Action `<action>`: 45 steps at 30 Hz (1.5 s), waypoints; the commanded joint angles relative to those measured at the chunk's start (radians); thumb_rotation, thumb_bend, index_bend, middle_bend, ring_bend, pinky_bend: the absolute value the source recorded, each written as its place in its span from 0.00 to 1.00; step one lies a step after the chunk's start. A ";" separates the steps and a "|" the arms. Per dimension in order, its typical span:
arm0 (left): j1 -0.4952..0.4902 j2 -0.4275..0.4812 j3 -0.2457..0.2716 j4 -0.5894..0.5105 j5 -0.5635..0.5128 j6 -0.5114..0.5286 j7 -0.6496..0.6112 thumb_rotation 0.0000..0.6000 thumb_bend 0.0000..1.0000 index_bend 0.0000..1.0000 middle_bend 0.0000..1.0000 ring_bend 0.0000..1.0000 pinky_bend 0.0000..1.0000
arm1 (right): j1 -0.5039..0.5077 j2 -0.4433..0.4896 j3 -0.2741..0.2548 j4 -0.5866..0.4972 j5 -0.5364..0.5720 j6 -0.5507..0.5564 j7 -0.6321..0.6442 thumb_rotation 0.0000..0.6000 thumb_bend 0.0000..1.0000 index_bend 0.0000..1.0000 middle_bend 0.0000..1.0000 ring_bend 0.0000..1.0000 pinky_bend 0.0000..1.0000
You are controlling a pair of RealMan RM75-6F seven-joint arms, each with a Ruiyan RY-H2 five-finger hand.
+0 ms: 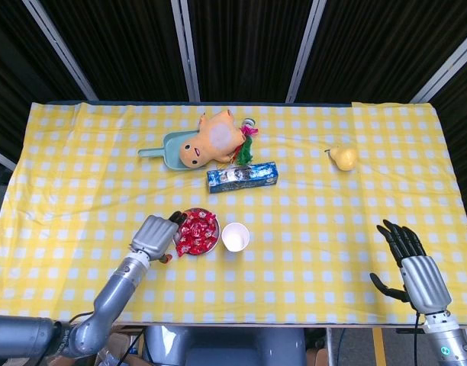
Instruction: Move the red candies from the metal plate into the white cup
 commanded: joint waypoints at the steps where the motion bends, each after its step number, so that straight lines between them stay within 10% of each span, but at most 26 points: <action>1: -0.056 -0.064 0.000 0.049 -0.050 0.022 0.035 1.00 0.25 0.04 0.12 0.76 0.85 | 0.000 0.001 0.000 -0.001 0.001 -0.001 0.003 1.00 0.36 0.00 0.00 0.00 0.00; 24: -0.171 -0.213 0.013 0.215 -0.166 0.070 0.053 1.00 0.25 0.17 0.20 0.78 0.86 | 0.002 0.006 0.000 -0.010 0.006 -0.007 0.022 1.00 0.36 0.00 0.00 0.00 0.00; 35: -0.184 -0.238 0.032 0.261 -0.145 0.076 0.035 1.00 0.40 0.48 0.59 0.81 0.89 | 0.003 0.008 0.000 -0.016 0.011 -0.012 0.025 1.00 0.36 0.00 0.00 0.00 0.00; 45: -0.178 -0.227 0.038 0.257 -0.124 0.097 0.017 1.00 0.44 0.56 0.69 0.82 0.89 | 0.002 0.010 -0.001 -0.019 0.014 -0.015 0.025 1.00 0.36 0.00 0.00 0.00 0.00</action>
